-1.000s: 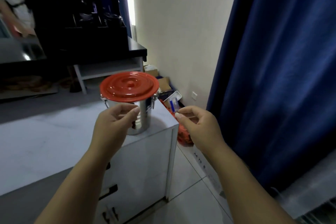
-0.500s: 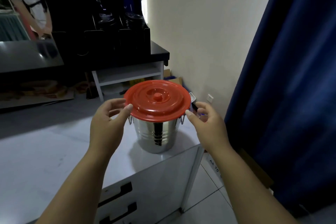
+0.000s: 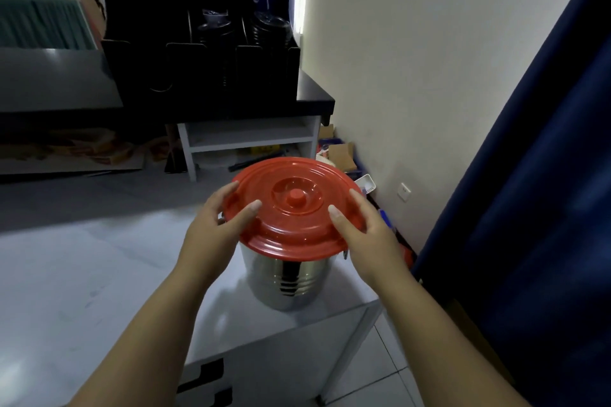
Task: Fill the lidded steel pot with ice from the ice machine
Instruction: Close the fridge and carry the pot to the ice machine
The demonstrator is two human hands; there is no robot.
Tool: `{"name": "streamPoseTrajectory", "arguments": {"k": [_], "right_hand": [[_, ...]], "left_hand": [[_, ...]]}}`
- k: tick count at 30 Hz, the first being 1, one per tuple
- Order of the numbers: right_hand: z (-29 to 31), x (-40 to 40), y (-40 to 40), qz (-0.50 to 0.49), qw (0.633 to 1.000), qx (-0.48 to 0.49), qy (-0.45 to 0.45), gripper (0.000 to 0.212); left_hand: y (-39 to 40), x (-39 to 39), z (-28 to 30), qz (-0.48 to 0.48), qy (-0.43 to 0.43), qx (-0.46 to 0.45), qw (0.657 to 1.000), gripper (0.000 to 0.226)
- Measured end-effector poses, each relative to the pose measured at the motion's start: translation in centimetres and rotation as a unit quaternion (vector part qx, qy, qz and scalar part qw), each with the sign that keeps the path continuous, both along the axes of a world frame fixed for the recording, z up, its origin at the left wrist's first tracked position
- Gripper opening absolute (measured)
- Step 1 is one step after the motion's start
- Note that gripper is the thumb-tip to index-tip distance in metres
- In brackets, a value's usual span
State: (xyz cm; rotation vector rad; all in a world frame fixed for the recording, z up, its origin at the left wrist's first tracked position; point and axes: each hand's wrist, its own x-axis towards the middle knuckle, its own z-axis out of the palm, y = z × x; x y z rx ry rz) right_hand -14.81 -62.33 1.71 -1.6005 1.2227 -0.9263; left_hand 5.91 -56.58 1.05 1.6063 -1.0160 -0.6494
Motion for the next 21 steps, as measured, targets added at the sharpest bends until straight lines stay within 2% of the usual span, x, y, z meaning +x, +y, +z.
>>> {"name": "streamPoseTrajectory", "arguments": {"k": [5, 12, 21], "right_hand": [[-0.6, 0.1, -1.1, -0.008, 0.999, 0.023, -0.026, 0.065], [-0.9, 0.8, -2.5, -0.012, 0.995, 0.033, -0.091, 0.060], [0.0, 2.9, -3.8, 0.053, 0.988, 0.002, -0.144, 0.056]], "left_hand": [[-0.5, 0.1, -0.4, 0.010, 0.038, 0.007, 0.999, 0.055], [-0.6, -0.6, -0.6, 0.056, 0.034, -0.012, 0.998, 0.055], [1.8, -0.8, 1.4, 0.141, 0.012, -0.070, 0.987, 0.058]]}}
